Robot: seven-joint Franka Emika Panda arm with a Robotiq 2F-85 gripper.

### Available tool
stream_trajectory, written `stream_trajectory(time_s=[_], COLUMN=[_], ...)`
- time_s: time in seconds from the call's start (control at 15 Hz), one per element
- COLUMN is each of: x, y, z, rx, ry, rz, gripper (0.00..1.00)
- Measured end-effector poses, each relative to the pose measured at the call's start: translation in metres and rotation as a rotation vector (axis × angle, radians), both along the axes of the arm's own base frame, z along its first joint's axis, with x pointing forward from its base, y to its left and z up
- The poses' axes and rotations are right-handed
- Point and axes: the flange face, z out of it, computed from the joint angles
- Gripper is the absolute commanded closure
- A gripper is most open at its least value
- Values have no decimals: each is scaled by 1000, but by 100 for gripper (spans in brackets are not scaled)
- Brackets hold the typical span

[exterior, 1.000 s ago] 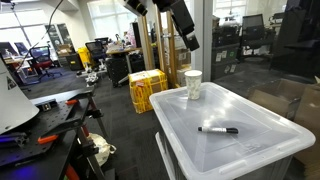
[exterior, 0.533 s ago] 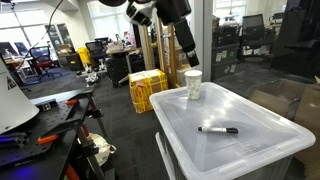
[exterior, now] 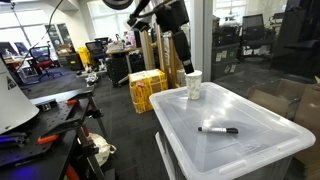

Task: Put the marker inside the cup

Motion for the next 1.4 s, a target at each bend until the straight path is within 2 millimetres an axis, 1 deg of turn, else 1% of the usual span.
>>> stream_trajectory(time_s=[0.2, 0.4, 0.73, 1.07, 1.4], x=[0, -1, 7, 27, 47], y=[-1, -9, -22, -31, -35], z=[-1, -9, -39, -69, -97], rx=[3, 8, 22, 26, 23], ry=[1, 17, 56, 82, 105], rz=[-7, -28, -53, -40, -32], gripper=[0, 0, 0, 0, 0])
